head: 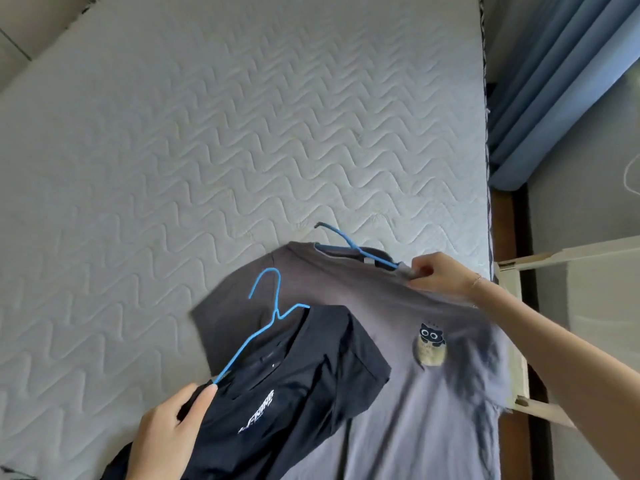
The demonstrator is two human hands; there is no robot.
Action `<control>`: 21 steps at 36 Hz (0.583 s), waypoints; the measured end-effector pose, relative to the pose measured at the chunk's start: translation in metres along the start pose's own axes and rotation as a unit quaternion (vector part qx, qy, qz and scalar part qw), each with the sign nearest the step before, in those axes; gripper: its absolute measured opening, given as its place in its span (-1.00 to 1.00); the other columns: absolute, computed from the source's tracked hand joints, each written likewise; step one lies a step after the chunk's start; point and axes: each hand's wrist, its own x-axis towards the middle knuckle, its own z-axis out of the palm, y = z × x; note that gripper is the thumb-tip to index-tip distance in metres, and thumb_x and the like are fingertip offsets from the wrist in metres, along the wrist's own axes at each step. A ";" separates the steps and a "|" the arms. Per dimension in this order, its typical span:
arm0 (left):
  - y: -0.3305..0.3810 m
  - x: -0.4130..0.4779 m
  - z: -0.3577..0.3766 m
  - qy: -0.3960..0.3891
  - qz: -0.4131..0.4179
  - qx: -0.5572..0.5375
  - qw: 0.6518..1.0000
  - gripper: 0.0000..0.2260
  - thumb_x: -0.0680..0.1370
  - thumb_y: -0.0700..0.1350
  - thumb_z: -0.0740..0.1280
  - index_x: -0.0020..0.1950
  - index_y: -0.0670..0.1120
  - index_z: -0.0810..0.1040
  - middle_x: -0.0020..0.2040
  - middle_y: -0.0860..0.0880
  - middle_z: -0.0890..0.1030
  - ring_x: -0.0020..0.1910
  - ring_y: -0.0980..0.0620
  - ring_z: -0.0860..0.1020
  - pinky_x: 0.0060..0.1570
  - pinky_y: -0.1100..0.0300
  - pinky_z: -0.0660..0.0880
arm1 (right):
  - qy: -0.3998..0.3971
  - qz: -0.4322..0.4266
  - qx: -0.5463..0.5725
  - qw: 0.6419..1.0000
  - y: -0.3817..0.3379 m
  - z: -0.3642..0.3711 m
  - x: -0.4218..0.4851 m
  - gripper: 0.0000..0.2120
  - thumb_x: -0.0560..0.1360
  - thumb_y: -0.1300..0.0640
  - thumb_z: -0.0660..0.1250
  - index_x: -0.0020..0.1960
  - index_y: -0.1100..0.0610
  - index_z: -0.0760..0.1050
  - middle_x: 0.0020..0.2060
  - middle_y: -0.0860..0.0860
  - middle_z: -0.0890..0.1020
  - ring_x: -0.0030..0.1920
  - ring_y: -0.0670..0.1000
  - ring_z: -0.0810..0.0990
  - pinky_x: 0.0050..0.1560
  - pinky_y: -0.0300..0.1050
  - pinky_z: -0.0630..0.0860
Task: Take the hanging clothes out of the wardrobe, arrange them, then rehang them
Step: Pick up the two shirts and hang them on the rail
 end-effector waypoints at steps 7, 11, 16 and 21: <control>-0.026 -0.037 -0.072 0.063 -0.034 -0.102 0.992 -0.66 0.50 -0.05 0.39 -0.44 0.28 0.55 -0.20 -0.20 0.62 -0.14 -0.16 0.49 -0.27 0.41 0.35 | -0.016 -0.021 0.030 0.999 -0.091 -0.018 -0.061 -0.65 0.40 0.16 0.42 -0.42 0.10 0.29 -0.49 -0.07 0.32 -0.42 -0.08 0.27 -0.33 -0.16 0.20; -0.043 -0.069 -0.124 0.101 -0.020 -0.149 0.984 -0.82 0.36 0.12 0.37 -0.47 0.25 0.56 -0.21 -0.13 0.60 -0.09 -0.10 0.46 -0.10 0.12 0.35 | 0.032 -0.050 0.056 0.997 -0.153 -0.026 -0.107 -0.63 0.32 0.02 0.40 -0.26 0.34 0.41 -0.39 0.06 0.45 -0.34 -0.02 0.40 -0.25 -0.10 0.31; -0.084 -0.107 -0.205 0.163 -0.010 -0.183 0.970 -0.89 0.52 -0.02 0.37 -0.20 0.02 0.56 -0.11 -0.14 0.56 -0.04 -0.09 0.42 -0.02 0.06 0.32 | 0.072 -0.116 0.021 0.990 -0.248 -0.020 -0.183 -0.69 0.42 0.18 0.41 -0.40 0.11 0.33 -0.52 -0.12 0.41 -0.42 -0.10 0.36 -0.31 -0.20 0.29; -0.151 -0.154 -0.293 0.242 0.007 -0.237 0.941 -0.90 0.55 -0.03 0.32 -0.13 -0.01 0.57 -0.13 -0.11 0.57 -0.03 -0.10 0.45 -0.03 0.05 0.34 | 0.090 -0.185 0.022 0.978 -0.355 0.021 -0.263 -0.73 0.44 0.23 0.39 -0.34 0.19 0.35 -0.43 0.02 0.44 -0.46 -0.15 0.35 -0.41 -0.35 0.30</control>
